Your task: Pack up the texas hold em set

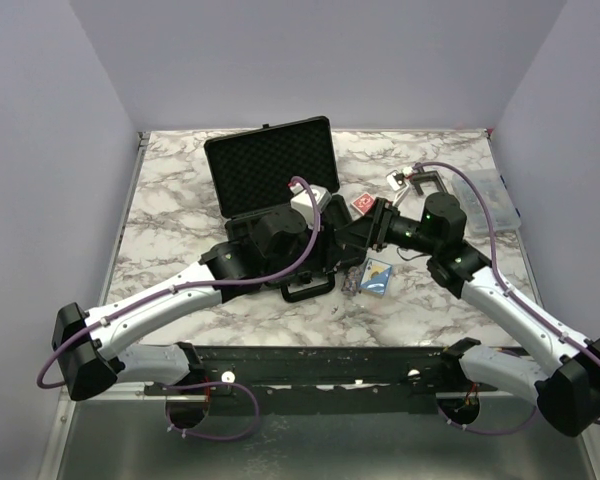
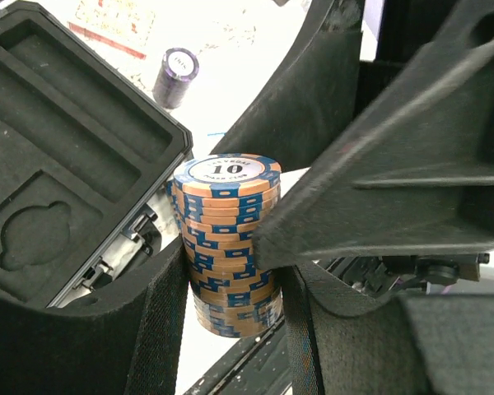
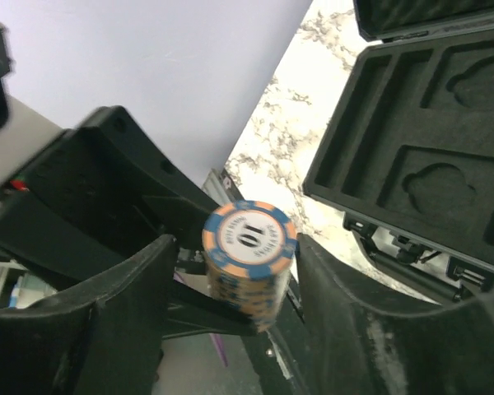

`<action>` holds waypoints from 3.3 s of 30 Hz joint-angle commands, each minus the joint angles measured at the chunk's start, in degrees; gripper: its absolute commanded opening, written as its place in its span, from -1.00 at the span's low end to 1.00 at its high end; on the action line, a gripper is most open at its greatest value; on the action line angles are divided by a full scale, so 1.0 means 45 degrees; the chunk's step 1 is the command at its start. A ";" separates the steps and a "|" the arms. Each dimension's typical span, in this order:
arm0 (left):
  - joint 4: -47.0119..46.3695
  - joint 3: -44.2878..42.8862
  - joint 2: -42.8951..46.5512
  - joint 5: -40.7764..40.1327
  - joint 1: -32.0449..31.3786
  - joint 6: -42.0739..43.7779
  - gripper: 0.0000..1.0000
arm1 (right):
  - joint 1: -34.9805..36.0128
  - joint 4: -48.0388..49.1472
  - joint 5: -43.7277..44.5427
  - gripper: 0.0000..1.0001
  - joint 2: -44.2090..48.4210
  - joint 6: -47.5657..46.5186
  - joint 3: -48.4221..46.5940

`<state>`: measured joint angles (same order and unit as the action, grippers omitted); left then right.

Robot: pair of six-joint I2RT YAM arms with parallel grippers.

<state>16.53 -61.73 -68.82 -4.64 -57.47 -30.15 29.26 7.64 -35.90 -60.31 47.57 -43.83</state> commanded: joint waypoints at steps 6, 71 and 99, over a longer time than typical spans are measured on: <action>-0.0059 0.0323 0.0418 -0.0497 -0.0022 -0.0149 -1.00 | 0.0110 -0.0771 0.2090 0.52 0.0928 -0.0717 -0.0820; 0.3288 -0.0106 -0.2123 -0.0740 0.8354 -0.0004 -1.00 | 0.0118 -0.4564 0.6352 0.62 -0.0072 -0.0559 -0.0356; 0.3395 -0.0912 -0.5233 -0.1116 0.8675 -0.0052 -0.87 | 0.0098 -0.5077 0.6225 0.66 -0.0199 -0.1049 -0.0395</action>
<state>32.91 -64.05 -91.68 -8.32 -18.81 -30.00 29.32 -13.50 -7.40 -60.45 43.42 -44.07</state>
